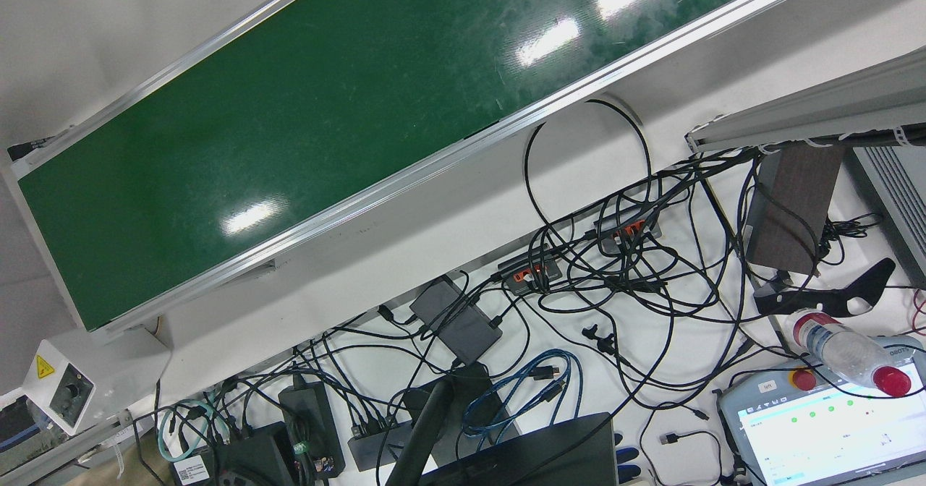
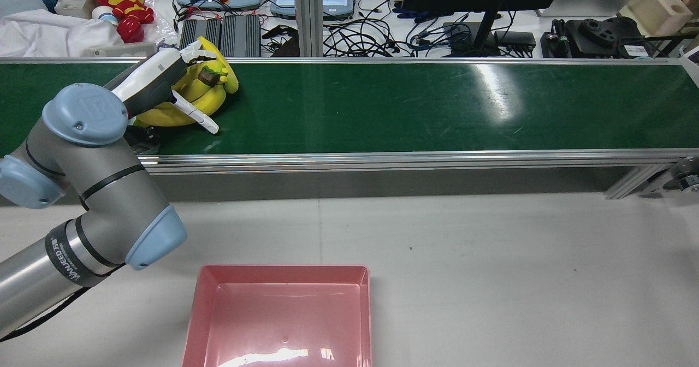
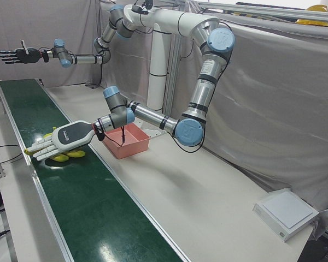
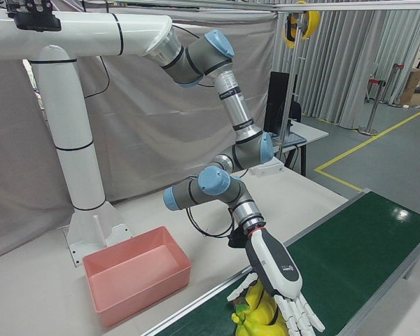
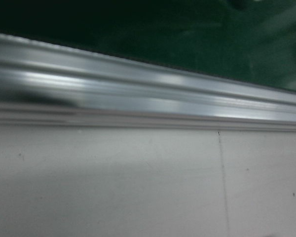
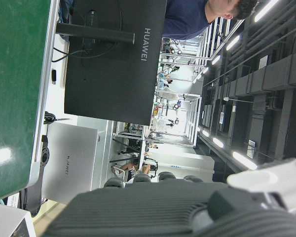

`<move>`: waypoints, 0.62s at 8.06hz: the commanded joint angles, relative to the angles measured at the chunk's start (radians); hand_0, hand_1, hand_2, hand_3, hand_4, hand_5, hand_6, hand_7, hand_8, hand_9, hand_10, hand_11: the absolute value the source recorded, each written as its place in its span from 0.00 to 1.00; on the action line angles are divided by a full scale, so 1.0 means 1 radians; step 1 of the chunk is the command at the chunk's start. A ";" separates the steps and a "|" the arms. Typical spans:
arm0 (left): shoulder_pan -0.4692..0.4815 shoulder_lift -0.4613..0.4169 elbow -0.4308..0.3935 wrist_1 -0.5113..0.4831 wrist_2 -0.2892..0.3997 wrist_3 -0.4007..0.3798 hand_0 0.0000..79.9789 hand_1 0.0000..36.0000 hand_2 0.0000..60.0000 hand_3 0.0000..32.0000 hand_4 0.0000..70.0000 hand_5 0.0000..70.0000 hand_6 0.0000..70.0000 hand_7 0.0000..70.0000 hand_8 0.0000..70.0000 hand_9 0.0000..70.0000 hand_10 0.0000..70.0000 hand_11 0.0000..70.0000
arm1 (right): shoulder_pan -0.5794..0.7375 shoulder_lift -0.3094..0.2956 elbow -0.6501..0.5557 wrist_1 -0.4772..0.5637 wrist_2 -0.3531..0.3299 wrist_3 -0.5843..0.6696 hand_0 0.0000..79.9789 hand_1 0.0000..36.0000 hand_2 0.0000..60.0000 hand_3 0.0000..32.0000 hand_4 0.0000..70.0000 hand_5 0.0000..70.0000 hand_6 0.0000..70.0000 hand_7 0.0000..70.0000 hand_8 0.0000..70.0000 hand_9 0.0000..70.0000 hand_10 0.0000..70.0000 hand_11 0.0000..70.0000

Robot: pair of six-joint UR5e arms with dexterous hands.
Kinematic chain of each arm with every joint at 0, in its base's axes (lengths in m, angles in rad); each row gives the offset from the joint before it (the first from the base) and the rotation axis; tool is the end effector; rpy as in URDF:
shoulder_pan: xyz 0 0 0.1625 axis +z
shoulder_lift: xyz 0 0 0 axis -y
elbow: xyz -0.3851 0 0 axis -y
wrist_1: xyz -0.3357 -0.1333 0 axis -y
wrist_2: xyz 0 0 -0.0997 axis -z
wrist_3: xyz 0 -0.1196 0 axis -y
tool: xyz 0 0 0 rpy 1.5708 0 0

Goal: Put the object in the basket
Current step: 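Close the left hand's fingers around the banana bunch's stem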

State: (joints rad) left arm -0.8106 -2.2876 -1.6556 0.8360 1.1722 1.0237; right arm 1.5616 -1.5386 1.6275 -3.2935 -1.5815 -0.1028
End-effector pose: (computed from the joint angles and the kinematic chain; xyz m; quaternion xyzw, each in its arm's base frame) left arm 0.2785 -0.5538 0.3151 0.2306 0.6565 -0.5497 0.4623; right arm 0.1278 -0.4610 0.6246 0.0281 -0.6839 0.7277 0.0445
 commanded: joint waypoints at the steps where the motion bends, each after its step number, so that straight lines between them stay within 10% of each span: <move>1: 0.010 0.007 -0.001 0.018 -0.058 0.001 0.76 0.45 0.00 0.00 0.53 1.00 0.42 0.72 0.49 0.71 0.39 0.59 | 0.000 0.000 0.000 0.000 0.000 0.000 0.00 0.00 0.00 0.00 0.00 0.00 0.00 0.00 0.00 0.00 0.00 0.00; 2: 0.020 0.005 -0.006 0.040 -0.086 0.001 0.69 0.40 0.21 0.00 0.49 1.00 0.67 1.00 0.67 0.96 0.52 0.74 | 0.000 0.000 0.000 0.000 0.000 0.000 0.00 0.00 0.00 0.00 0.00 0.00 0.00 0.00 0.00 0.00 0.00 0.00; 3: 0.022 0.007 -0.007 0.044 -0.095 0.001 0.70 0.39 0.32 0.00 0.54 1.00 0.92 1.00 0.82 1.00 0.62 0.89 | 0.000 0.000 0.000 0.000 0.000 0.000 0.00 0.00 0.00 0.00 0.00 0.00 0.00 0.00 0.00 0.00 0.00 0.00; 4: 0.021 0.000 -0.012 0.048 -0.095 0.001 0.72 0.68 0.98 0.00 0.57 1.00 1.00 1.00 0.90 1.00 0.67 0.97 | 0.000 0.000 0.000 0.000 0.000 0.000 0.00 0.00 0.00 0.00 0.00 0.00 0.00 0.00 0.00 0.00 0.00 0.00; 5: 0.021 -0.001 -0.035 0.066 -0.094 0.001 0.69 0.78 1.00 0.00 0.53 1.00 1.00 1.00 0.94 1.00 0.70 1.00 | 0.000 0.000 0.000 0.000 0.000 -0.001 0.00 0.00 0.00 0.00 0.00 0.00 0.00 0.00 0.00 0.00 0.00 0.00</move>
State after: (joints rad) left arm -0.7907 -2.2838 -1.6636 0.8775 1.0838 1.0247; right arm 1.5616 -1.5386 1.6275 -3.2935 -1.5815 -0.1028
